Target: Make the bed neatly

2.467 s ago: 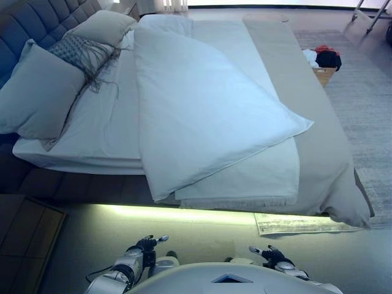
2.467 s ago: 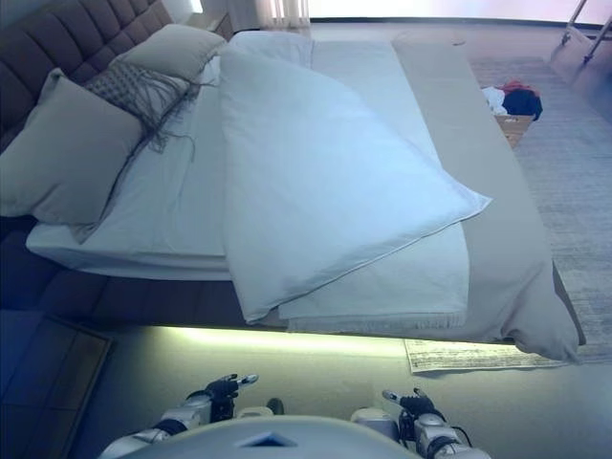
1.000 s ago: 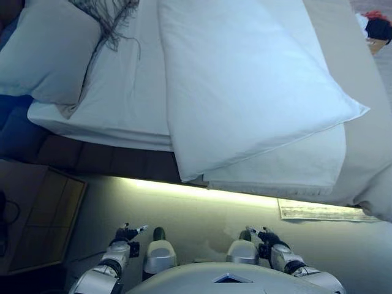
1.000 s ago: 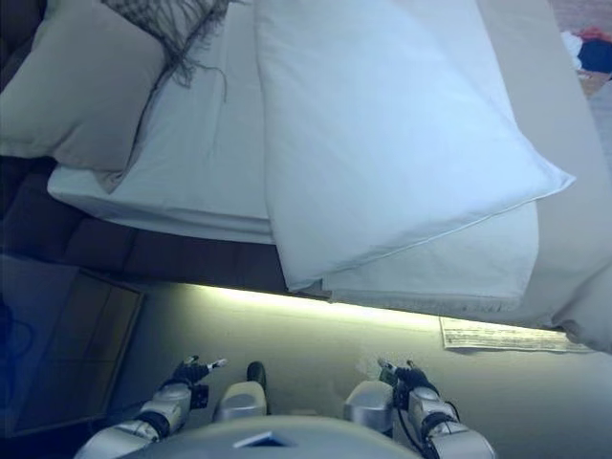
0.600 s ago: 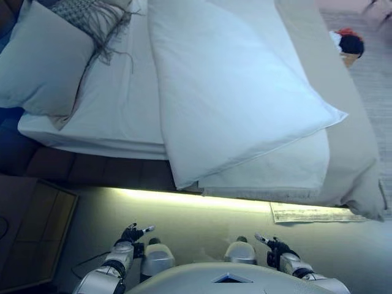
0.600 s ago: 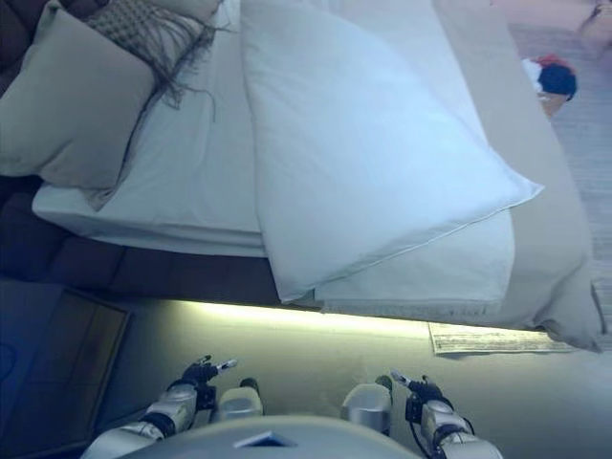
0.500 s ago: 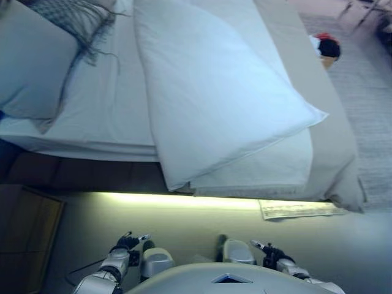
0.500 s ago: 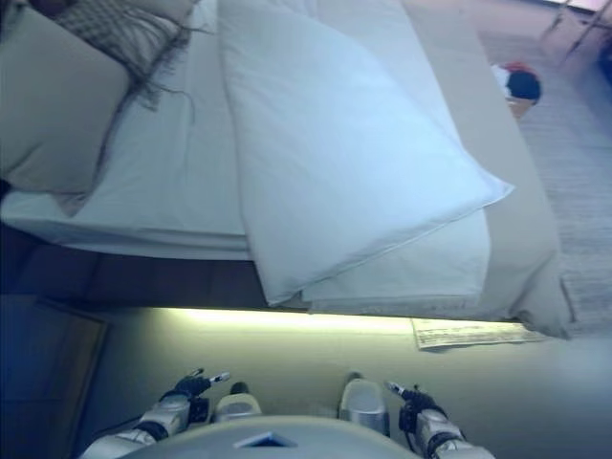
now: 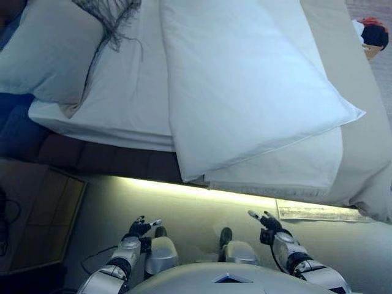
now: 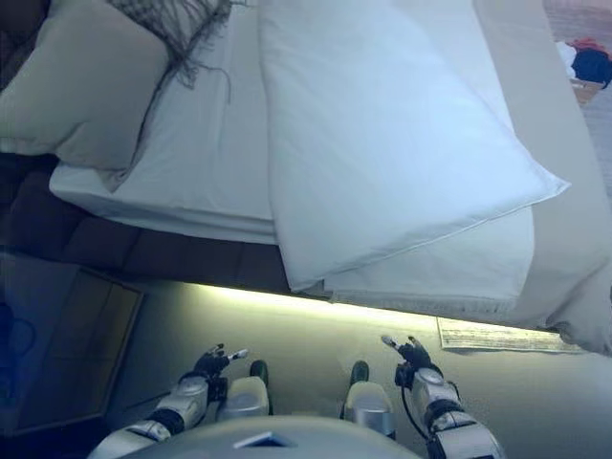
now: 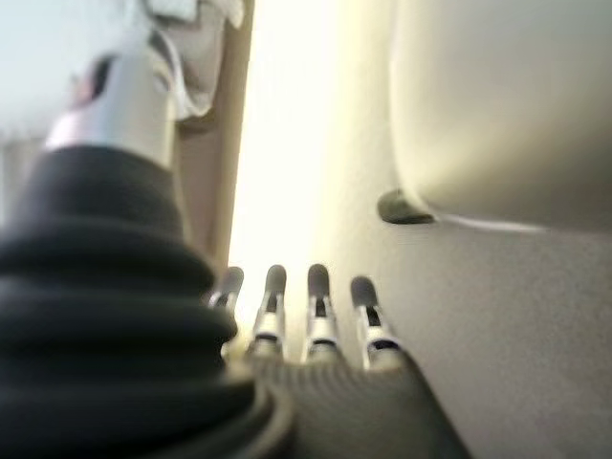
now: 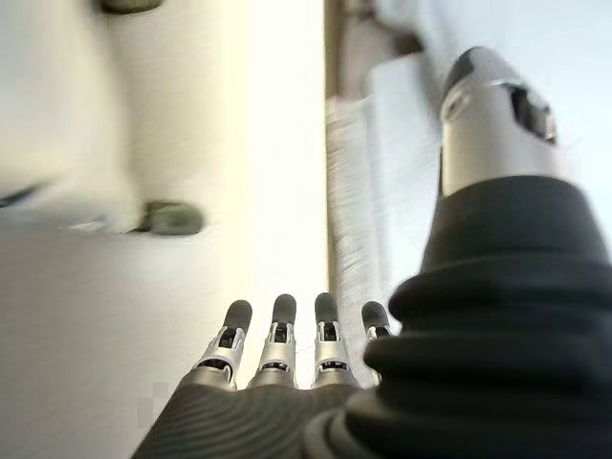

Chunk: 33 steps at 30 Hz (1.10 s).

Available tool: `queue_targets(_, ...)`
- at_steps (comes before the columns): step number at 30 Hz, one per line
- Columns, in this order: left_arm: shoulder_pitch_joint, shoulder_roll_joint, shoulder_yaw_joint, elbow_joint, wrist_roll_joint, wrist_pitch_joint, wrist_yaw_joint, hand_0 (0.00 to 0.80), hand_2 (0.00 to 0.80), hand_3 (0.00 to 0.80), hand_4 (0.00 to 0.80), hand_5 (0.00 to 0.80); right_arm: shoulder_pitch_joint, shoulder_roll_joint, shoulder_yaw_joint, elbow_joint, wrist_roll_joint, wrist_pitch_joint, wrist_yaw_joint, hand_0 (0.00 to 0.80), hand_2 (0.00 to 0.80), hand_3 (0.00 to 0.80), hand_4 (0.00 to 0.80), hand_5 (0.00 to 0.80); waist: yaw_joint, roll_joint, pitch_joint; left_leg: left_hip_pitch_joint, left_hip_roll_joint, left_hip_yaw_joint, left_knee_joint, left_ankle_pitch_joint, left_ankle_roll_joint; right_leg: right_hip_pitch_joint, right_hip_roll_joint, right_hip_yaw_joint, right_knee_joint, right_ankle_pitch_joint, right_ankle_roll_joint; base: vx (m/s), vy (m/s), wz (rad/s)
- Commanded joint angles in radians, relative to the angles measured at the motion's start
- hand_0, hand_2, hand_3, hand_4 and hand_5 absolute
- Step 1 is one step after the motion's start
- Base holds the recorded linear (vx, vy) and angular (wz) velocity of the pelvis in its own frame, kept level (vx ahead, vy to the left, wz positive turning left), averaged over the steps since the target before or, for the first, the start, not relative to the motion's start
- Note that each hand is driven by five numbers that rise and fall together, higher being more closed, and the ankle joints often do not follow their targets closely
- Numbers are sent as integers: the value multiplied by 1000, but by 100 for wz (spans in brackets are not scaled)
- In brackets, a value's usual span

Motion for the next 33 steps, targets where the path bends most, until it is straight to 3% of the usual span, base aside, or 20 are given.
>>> queue_targets(1,-40,-3,-1,38,12,-12,11,0,0,0,0,0,-84,-3,37,-69,78,-58,-12,0,0,0,0,0,29,-43,67,-32,-38,-26,-90,115,61,-20,-8,-31,10,43,-19,18,146,-16)
queue_targets(4,-56,12,-16,53,16,-11,-3,0,0,0,0,0,-110,3,30,-71,78,-71,1,0,0,0,0,0,35,-42,68,-13,-52,-31,-120,106,62,-37,-22,-55,13,55,-9,33,60,0)
queue_targets(8,-39,9,-4,58,12,6,7,0,0,0,0,0,-93,24,32,-75,56,-30,-8,0,0,0,0,0,35,-42,56,10,-59,-12,-132,89,72,-38,-39,-66,17,57,7,56,-15,5)
queue_targets(12,-26,2,23,73,-23,12,17,0,0,0,0,0,-53,36,38,-20,10,14,7,0,0,0,0,0,35,-38,32,29,-54,-6,-114,79,78,-12,-43,-66,35,29,-4,85,-104,-2)
queue_targets(15,-20,-15,52,84,-75,6,37,0,0,0,0,0,-41,41,36,35,45,49,21,0,0,0,0,0,33,-57,26,-3,-41,1,77,29,60,11,-48,-68,51,16,-35,107,-132,1)
queue_targets(16,-18,-19,58,83,-92,6,40,0,0,0,0,0,-37,44,33,35,54,65,15,0,0,0,0,0,33,-64,31,-38,-32,-7,187,58,44,25,-47,-70,49,14,-48,122,-107,-5)
queue_targets(18,-16,-39,72,86,-119,-7,35,0,0,0,0,0,-24,37,25,36,84,67,3,0,0,0,0,0,43,-66,47,-164,-46,-76,377,144,22,59,-38,-54,46,10,-73,154,16,-7)
queue_targets(19,-11,-54,74,86,-115,-11,36,0,0,0,0,0,-19,36,23,35,108,56,-3,0,0,0,0,0,49,-56,50,-197,-60,-94,349,157,20,84,-29,-28,43,3,-68,226,161,-9)
queue_targets(20,-4,-62,77,93,-124,-19,36,0,0,0,0,0,-18,36,16,35,124,44,-13,0,0,0,0,0,55,-43,47,-187,-63,-81,262,171,18,106,-22,-13,38,-3,-55,266,209,-20)
queue_targets(21,-1,-61,83,98,-127,-27,32,0,0,0,0,0,-23,38,6,43,130,22,-16,0,0,0,0,0,60,-24,39,-166,-45,-37,98,177,20,119,-14,-13,41,-14,-40,275,177,-31)
queue_targets(22,-1,-58,84,106,-113,-19,26,0,0,0,0,0,-31,40,-3,45,137,12,-29,0,0,0,0,0,62,-19,37,-146,-37,-12,42,171,30,136,-16,-13,42,-25,-40,293,158,-48)
queue_targets(23,6,-51,92,110,-75,-7,27,0,0,0,0,0,-36,43,-16,36,133,27,-49,0,0,0,0,0,59,-26,21,-110,-58,-26,39,131,55,128,-22,-4,46,-24,-41,275,136,-60)
queue_targets(25,12,-35,94,118,-88,-28,23,0,0,0,0,0,-24,46,-28,47,123,17,-26,0,0,0,0,0,53,-29,2,-63,-81,-43,23,103,68,119,-37,4,67,-26,-27,231,117,-73)
queue_targets(33,-7,-24,115,137,-75,-8,6,0,0,0,0,0,-22,67,-32,75,96,14,0,0,0,0,0,0,66,-46,-34,8,-84,-18,10,52,88,136,-89,-25,31,-4,0,178,43,2)
